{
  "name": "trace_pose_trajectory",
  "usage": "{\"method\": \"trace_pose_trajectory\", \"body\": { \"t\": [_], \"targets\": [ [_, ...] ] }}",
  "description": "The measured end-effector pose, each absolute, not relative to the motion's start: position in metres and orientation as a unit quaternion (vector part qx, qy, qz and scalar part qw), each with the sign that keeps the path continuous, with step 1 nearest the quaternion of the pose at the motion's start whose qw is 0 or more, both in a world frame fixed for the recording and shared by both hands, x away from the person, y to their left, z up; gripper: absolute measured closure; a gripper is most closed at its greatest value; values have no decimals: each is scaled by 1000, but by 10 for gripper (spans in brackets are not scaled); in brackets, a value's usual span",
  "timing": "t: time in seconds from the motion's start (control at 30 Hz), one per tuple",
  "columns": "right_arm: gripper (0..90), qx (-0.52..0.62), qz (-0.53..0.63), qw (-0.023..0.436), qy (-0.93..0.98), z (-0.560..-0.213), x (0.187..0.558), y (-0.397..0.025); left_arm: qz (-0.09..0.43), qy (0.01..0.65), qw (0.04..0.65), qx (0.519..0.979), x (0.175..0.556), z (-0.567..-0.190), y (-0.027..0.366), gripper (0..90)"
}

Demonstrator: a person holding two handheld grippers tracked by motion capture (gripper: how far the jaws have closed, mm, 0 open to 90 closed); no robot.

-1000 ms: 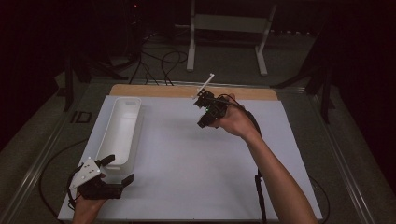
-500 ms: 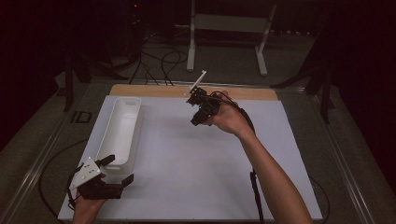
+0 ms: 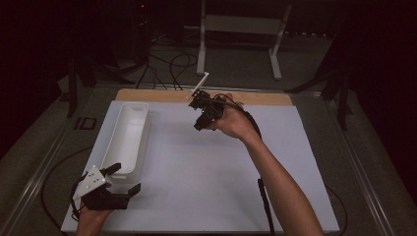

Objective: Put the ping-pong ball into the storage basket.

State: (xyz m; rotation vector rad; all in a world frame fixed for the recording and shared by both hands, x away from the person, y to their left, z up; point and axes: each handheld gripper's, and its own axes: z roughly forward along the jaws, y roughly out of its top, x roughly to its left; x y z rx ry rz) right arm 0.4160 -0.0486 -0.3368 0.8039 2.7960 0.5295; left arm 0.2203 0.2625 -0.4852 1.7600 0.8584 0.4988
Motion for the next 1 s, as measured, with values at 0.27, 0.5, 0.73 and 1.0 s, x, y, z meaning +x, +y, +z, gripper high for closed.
{"method": "trace_pose_trajectory", "body": {
  "t": [0.27,0.5,0.73,1.0],
  "targets": [
    [503,266,181,91,942,-335,416,-39,209,359,531,738,220,-485,263,9],
    [504,263,184,93,943,-332,416,-33,209,360,532,738,220,-485,263,9],
    [503,256,187,92,944,-331,415,-25,209,359,531,738,221,-485,263,9],
    [503,251,188,95,945,-328,415,-15,209,359,531,739,221,-485,263,9]
  ]
}}
